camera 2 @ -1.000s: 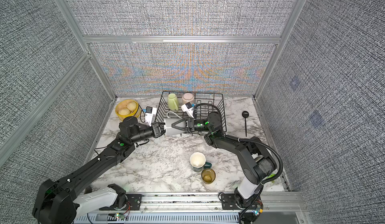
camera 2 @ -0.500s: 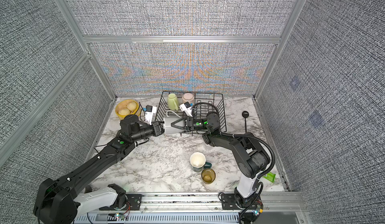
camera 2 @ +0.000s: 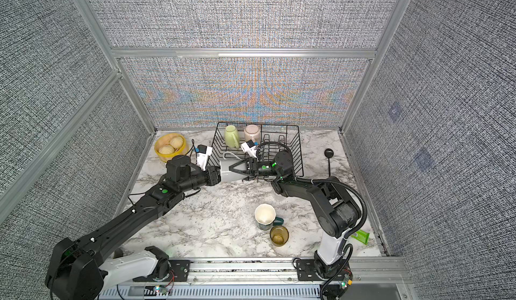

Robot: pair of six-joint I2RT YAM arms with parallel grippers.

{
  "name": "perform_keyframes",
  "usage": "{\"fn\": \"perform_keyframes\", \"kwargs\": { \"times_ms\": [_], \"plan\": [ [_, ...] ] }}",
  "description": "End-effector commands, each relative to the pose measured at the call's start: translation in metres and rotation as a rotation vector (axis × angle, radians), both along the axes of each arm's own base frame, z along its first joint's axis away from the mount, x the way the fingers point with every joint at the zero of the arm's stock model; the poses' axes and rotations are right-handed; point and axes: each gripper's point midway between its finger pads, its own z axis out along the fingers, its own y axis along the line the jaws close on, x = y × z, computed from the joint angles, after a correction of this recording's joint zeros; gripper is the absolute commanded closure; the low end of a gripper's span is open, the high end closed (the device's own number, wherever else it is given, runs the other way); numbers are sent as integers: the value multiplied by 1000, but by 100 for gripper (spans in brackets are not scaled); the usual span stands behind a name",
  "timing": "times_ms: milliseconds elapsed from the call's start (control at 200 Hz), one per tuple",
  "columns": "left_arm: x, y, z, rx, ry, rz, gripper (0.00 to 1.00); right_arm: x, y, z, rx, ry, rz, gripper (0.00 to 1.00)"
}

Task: Load cups into a dish rack
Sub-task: Place the cup upside down at the dish rack.

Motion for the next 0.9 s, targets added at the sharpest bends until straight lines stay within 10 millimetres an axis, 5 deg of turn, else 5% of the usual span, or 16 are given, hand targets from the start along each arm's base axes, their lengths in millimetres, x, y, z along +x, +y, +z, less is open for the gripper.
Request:
{"fn": "perform_keyframes", "kwargs": {
  "times_ms": [0,235,450,545,730,895],
  "plan": [
    [-2,-1,10,12,-59,-23,70,29,-2,-13,-30,56,-116,38],
    [3,11,7,76,-62,33,54,52,-12,-23,-43,99,-164,42],
    [3,38,0,182,-84,140,50,76,-28,-42,-127,127,-236,47],
    [3,53,-5,238,-98,203,45,82,-28,-28,-166,34,-248,49],
    [6,92,-20,369,-98,362,8,87,-36,-39,-478,-137,-297,49],
    [12,127,-42,500,-105,516,2,99,-49,-51,-796,-278,-316,49]
  ]
}}
